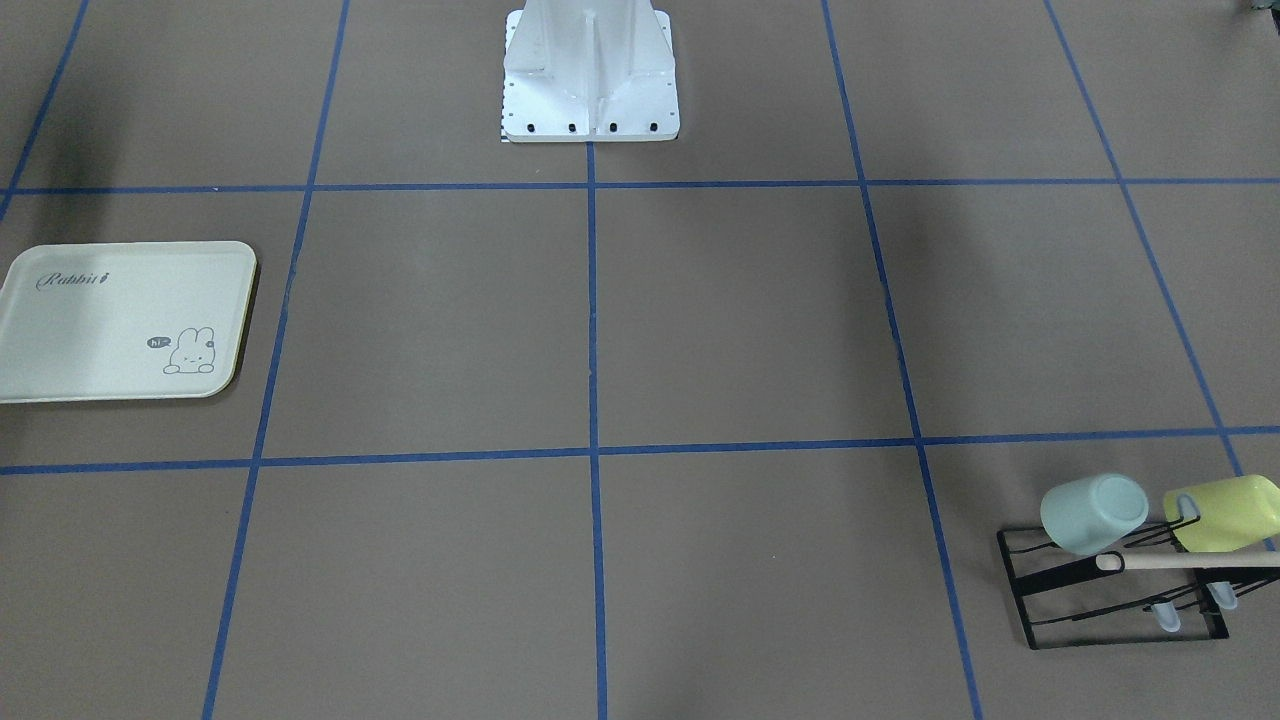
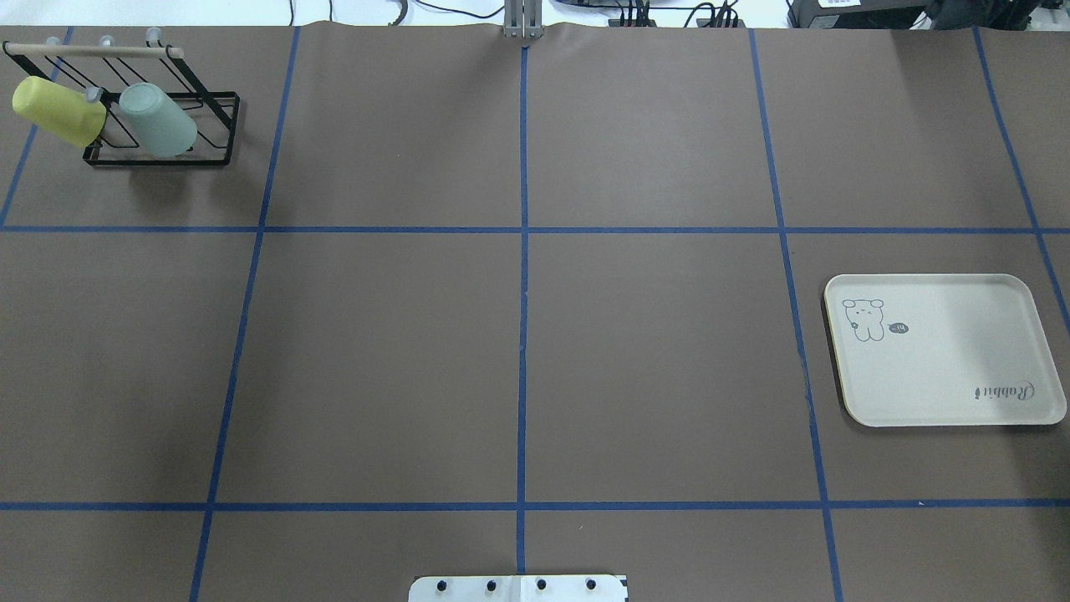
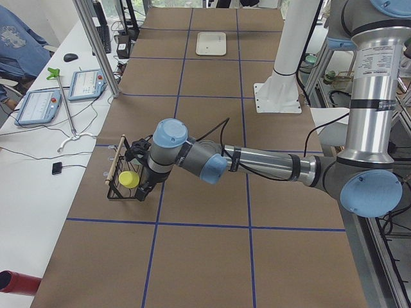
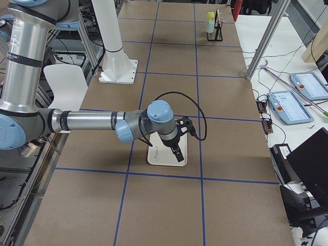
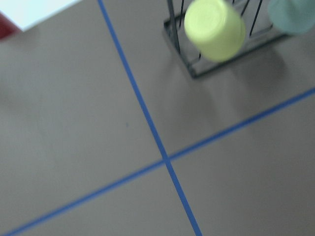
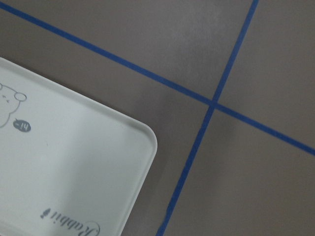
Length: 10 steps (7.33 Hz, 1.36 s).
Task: Left arm grabs green cup and hands to right arm on tray
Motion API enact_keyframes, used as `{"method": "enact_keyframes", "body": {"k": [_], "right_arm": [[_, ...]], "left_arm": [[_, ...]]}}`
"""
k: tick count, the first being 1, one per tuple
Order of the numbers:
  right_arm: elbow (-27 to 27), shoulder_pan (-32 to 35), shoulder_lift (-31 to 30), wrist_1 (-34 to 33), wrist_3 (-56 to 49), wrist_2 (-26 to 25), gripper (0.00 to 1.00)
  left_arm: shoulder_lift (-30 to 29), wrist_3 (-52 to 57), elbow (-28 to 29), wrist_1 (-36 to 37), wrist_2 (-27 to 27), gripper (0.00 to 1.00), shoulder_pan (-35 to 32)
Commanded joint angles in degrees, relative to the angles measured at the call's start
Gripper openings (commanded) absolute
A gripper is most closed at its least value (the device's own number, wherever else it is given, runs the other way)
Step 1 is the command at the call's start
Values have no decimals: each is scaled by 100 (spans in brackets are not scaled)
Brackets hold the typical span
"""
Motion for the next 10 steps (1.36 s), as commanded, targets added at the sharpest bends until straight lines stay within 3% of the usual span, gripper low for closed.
{"method": "enact_keyframes", "body": {"k": [1, 2, 3, 5, 7, 8, 10], "right_arm": [[-24, -274, 291, 297, 444, 103, 100], [-33, -493, 413, 306, 471, 165, 100], [-33, -713, 666, 315, 1106, 183, 100], [-15, -1389, 1246, 481, 2478, 139, 100], [-15, -1672, 1556, 473, 2931, 104, 100], [-15, -1690, 1574, 473, 2932, 104, 100], [-7, -1699, 1566, 482, 2941, 139, 100]], "left_arm": [[-388, -35, 1076, -1299, 1, 100, 19], [-520, -1036, 1045, -1514, 10, 100, 72], [-843, -1960, 957, -1638, 62, 100, 673], [-1528, -2773, 1070, -1517, 71, 100, 1135], [-1856, -3138, 1194, -1219, 71, 100, 1415], [-2127, -3130, 1185, -608, 97, 100, 1565], [-2200, -3138, 1220, -330, 639, 100, 1960]]}}
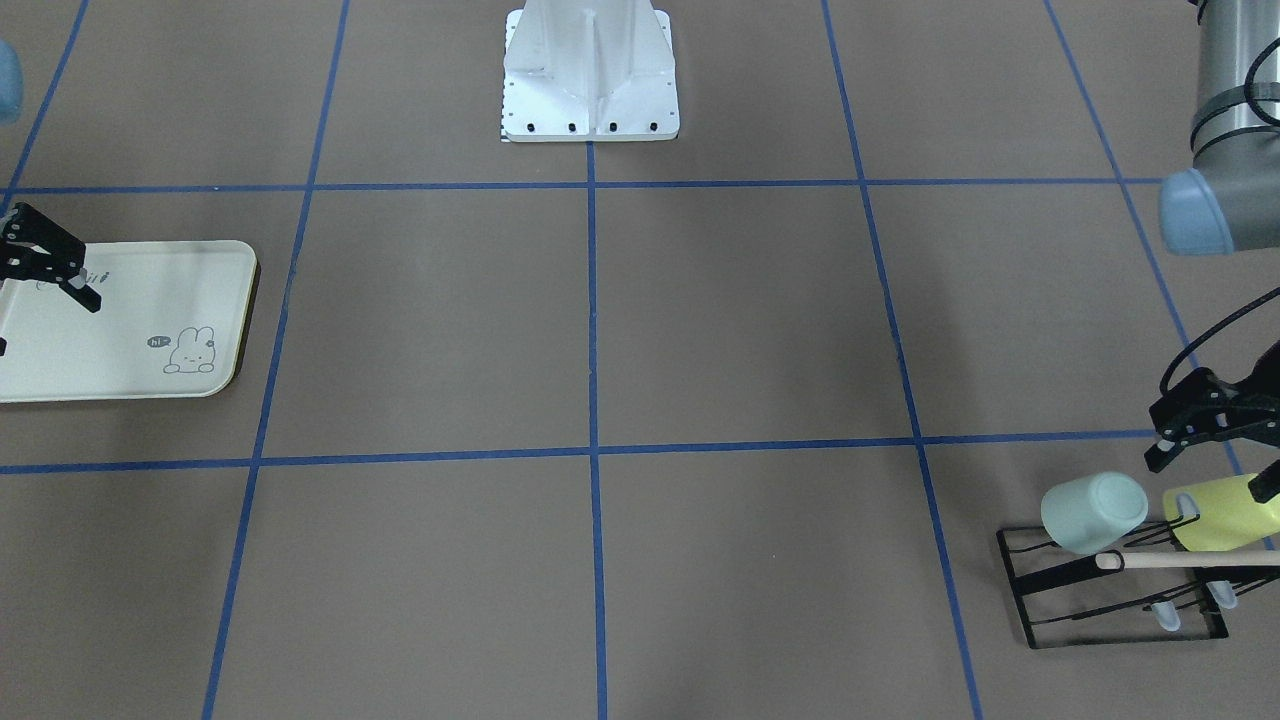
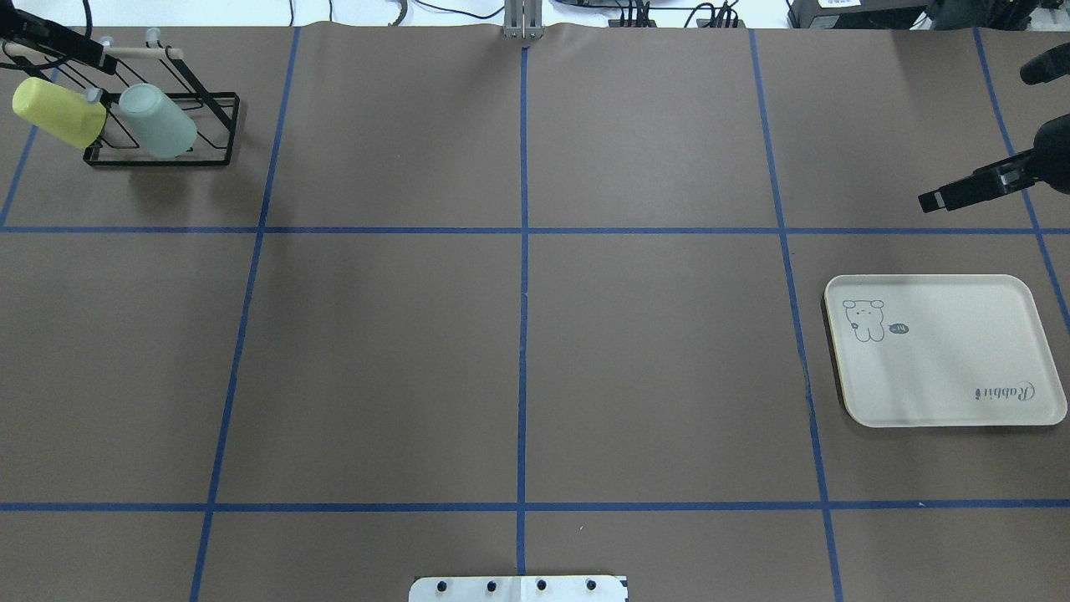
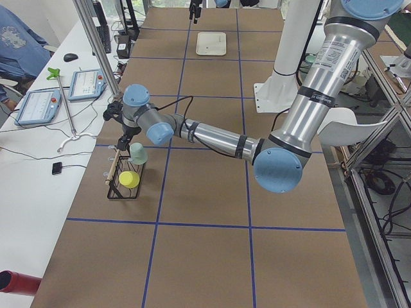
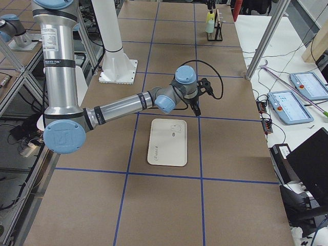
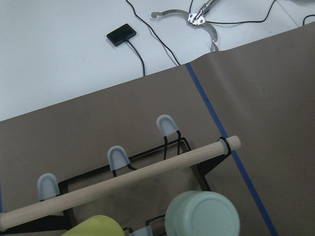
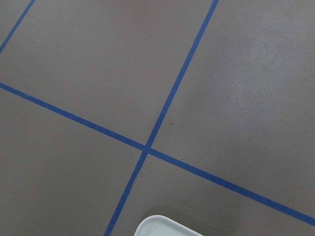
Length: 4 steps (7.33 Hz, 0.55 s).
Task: Left arm grabs green cup and hands to right arm on tray
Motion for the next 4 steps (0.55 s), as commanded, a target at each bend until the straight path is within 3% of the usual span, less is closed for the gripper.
{"method": "enact_keyframes", "body": {"k": [1, 4], "right_arm": [[19, -13, 12, 12, 19, 19, 100], [19, -13, 4, 21, 19, 19, 100]], "left_arm": [[-78, -15, 137, 237, 565, 100, 374], [-121, -23, 235, 246, 786, 100, 629]]}}
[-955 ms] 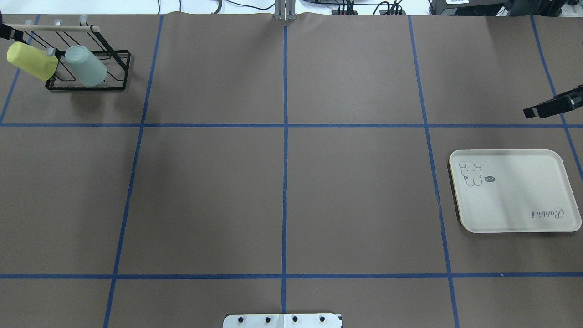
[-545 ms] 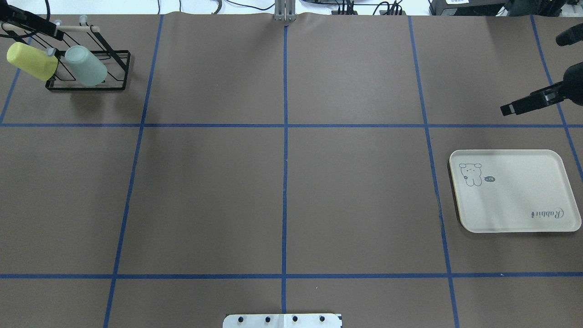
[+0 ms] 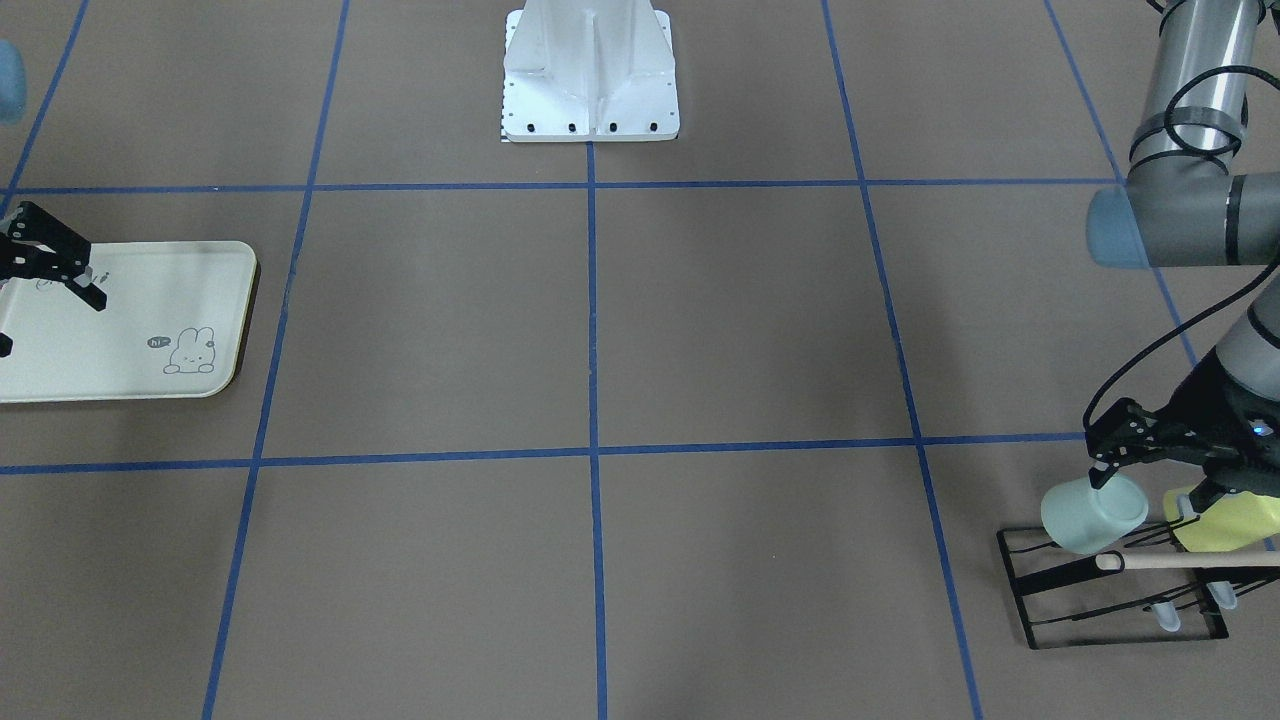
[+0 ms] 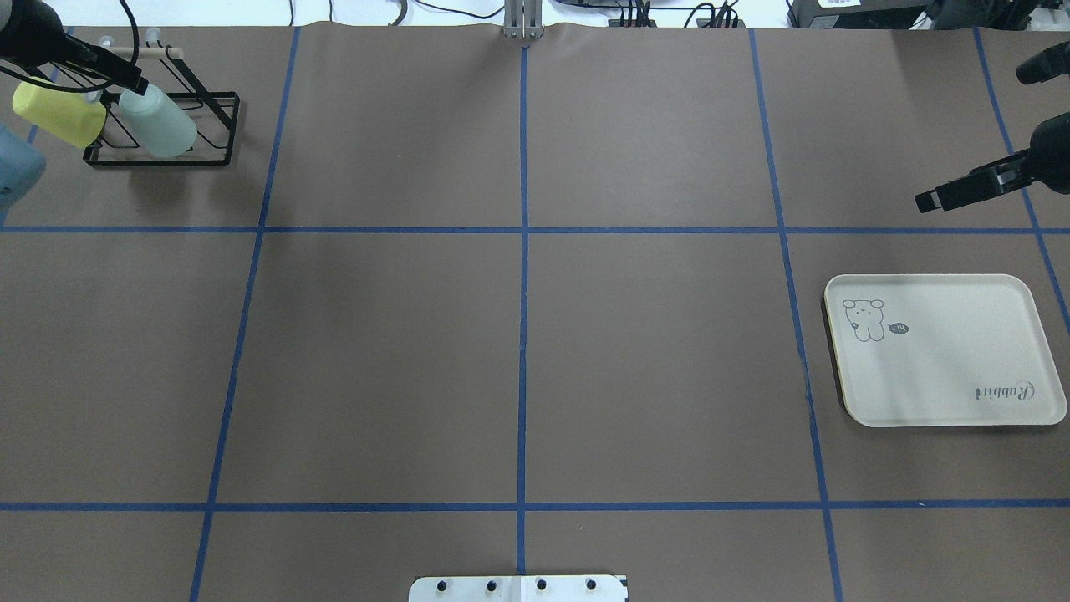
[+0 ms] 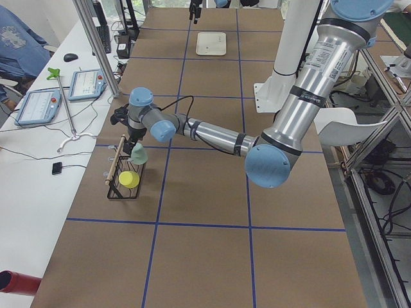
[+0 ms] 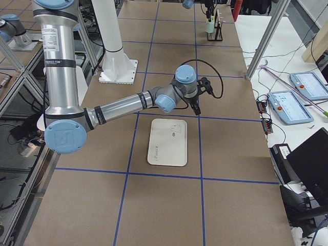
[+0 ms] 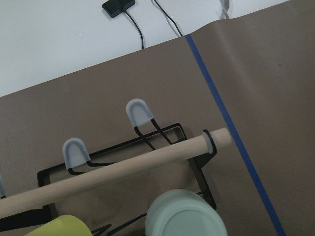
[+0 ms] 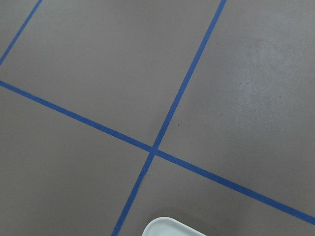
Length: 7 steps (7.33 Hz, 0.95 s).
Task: Left arm grabs green cup and hands to right arm on tray
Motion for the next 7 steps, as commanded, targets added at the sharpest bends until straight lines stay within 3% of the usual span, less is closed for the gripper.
{"method": "enact_keyframes", "body": {"k": [1, 4, 5, 6, 7], "right_arm": [[3, -1, 5, -1, 1, 9, 100], [-14, -1, 5, -2, 1, 9, 100], [-15, -1, 5, -2, -8, 9, 100], [-15, -1, 14, 7, -8, 9, 100], [-6, -1, 14, 7, -8, 9, 100]], "left_arm": [[-129, -7, 168, 0, 137, 100, 223], [-209, 46, 398, -9, 137, 100, 268], [-209, 46, 398, -9, 137, 93, 268], [-201, 46, 398, 0, 137, 68, 268], [-192, 46, 398, 0, 137, 35, 268]]}}
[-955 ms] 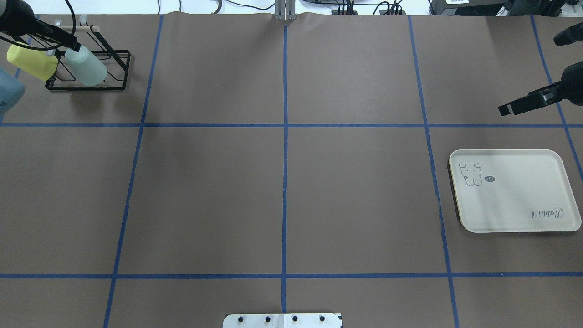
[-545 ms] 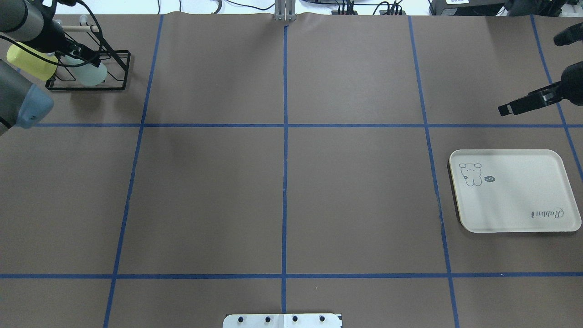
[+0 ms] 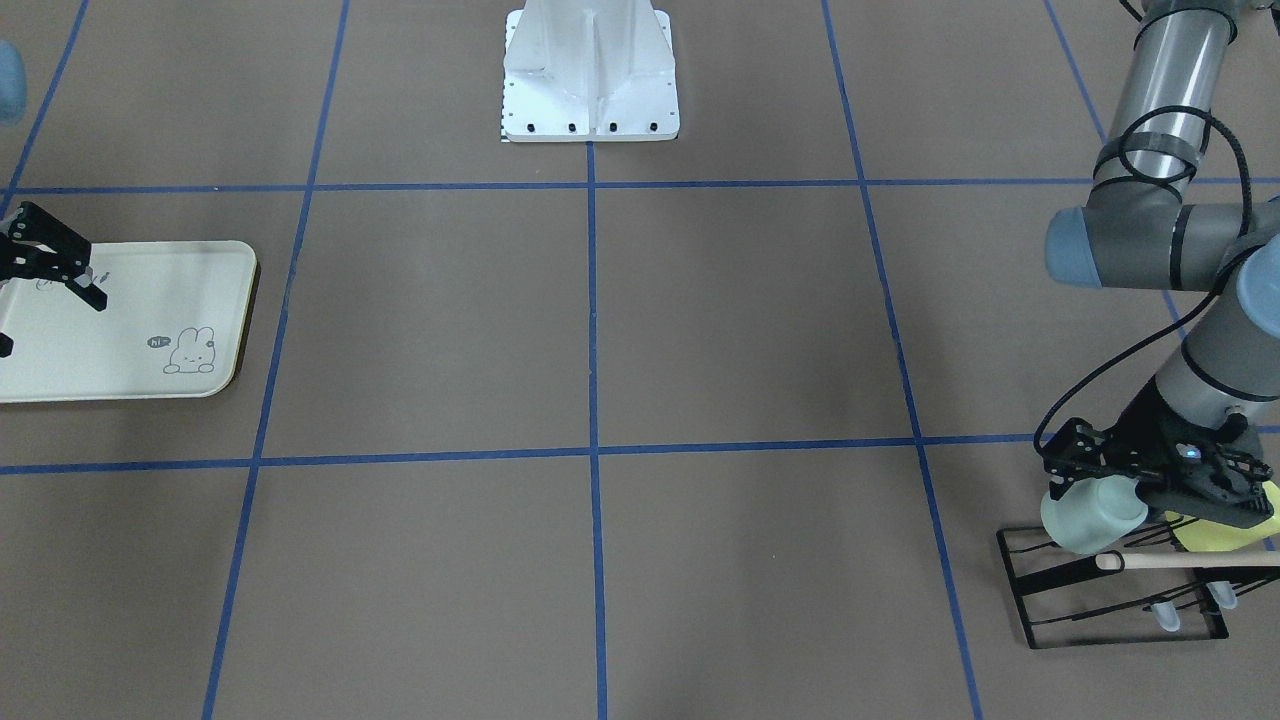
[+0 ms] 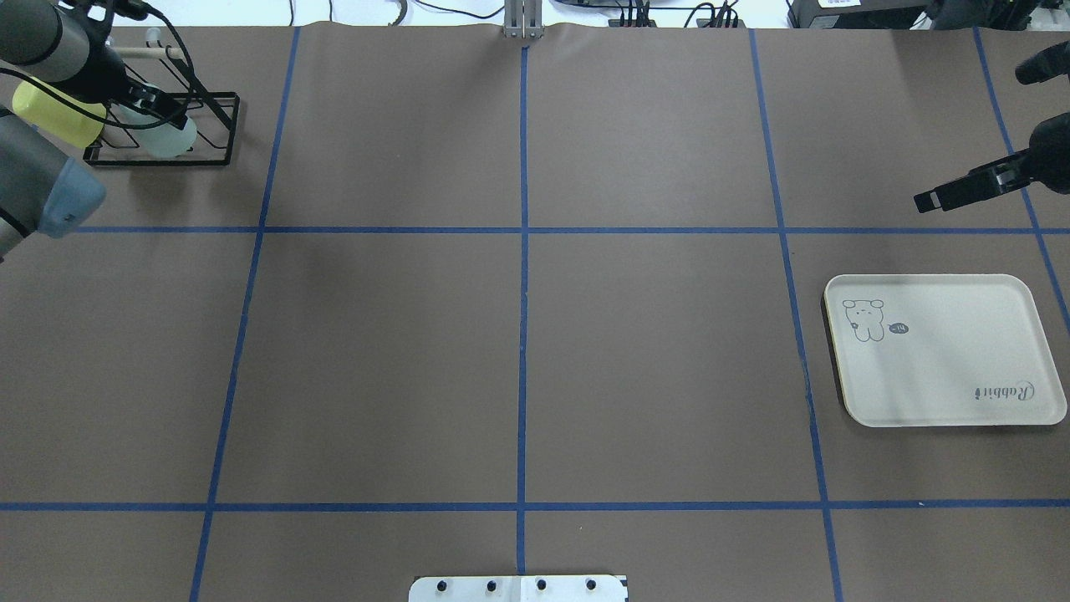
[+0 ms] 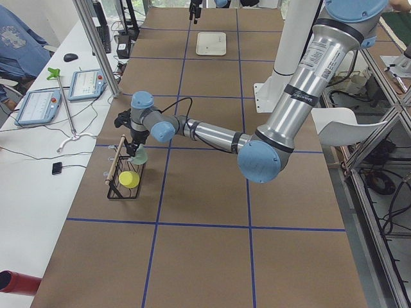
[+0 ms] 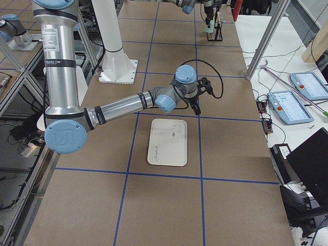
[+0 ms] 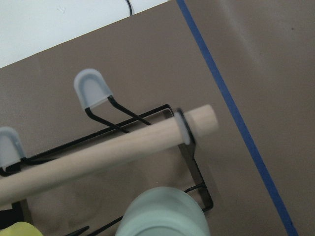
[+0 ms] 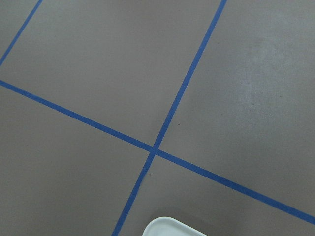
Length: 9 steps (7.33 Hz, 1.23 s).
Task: Left arm grabs green cup and hands to right arm on tray
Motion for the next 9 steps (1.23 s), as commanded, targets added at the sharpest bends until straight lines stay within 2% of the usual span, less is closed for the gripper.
{"method": "enact_keyframes", "body": {"k": [1, 2, 5, 6, 8, 9], "right_arm": [[16, 0, 3, 3, 8, 0, 100], [16, 0, 3, -6, 8, 0, 100], [25, 0, 3, 3, 8, 0, 100], [34, 0, 3, -6, 8, 0, 100], [34, 0, 3, 3, 8, 0, 100], [34, 0, 12, 3, 8, -9, 100]], "left_arm": [[18, 11, -31, -6, 9, 9, -17], [27, 19, -49, -6, 9, 0, -52], [80, 20, -443, 12, -79, 0, -271], [185, 20, -697, 12, -358, 0, -429], [553, 11, -1504, 12, -1244, 0, -1086], [790, -85, -2065, 29, -1387, 0, -1237]]}}
